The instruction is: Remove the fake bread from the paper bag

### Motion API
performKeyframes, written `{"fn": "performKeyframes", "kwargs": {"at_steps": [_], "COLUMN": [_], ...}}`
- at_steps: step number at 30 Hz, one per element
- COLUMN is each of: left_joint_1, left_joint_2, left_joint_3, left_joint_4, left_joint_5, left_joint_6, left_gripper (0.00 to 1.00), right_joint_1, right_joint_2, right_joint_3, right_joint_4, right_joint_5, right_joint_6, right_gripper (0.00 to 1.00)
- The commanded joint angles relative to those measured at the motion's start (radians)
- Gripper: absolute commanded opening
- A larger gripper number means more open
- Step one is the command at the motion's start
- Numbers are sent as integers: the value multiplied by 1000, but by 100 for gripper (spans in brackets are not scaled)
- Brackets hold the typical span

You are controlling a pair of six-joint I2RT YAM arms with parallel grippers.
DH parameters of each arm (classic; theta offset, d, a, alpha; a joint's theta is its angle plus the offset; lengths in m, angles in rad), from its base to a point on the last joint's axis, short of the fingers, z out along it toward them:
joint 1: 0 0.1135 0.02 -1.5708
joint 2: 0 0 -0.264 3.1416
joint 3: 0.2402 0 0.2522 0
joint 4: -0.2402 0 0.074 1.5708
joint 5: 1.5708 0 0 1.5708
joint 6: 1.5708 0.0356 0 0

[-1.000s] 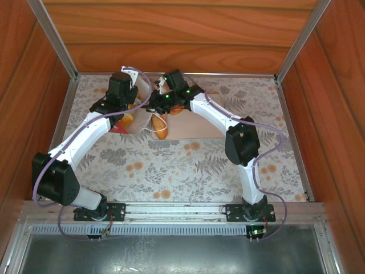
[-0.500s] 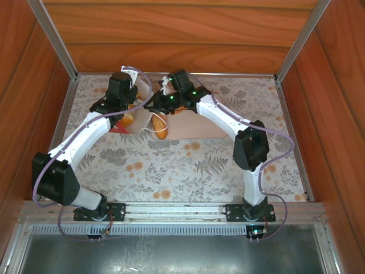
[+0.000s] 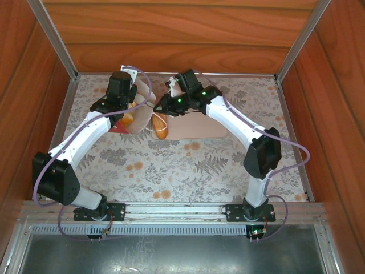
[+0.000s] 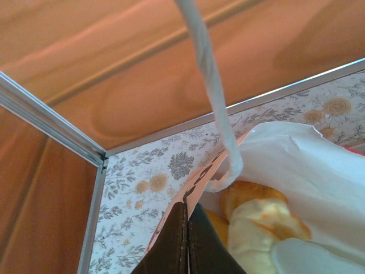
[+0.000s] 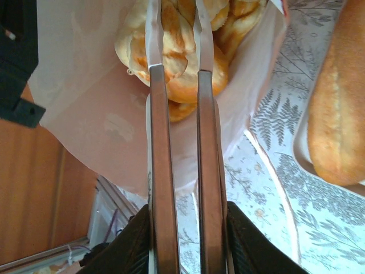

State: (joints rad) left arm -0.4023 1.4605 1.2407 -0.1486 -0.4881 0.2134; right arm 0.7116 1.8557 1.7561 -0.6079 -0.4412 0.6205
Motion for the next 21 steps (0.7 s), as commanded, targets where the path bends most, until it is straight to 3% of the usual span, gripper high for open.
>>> {"fn": "performKeyframes", "kwargs": {"at_steps": [1,21], "left_joint_1": [-7,-8], "left_joint_2": [14,43], "left_joint_3": [36,78], "left_joint_4": [14,-23], "left_joint_5": [-34,-89], "left_joint_6": [9,-5], "left_gripper": [0,0], "right_joint_1": [-5,8], "right_joint_2": [-66,-211], "right_joint_3": [-14,-68], "right_joint_4": [-33,-65], "right_joint_5": [45,46], "right_joint_6": [-72,-111], "right_gripper": [0,0]}}
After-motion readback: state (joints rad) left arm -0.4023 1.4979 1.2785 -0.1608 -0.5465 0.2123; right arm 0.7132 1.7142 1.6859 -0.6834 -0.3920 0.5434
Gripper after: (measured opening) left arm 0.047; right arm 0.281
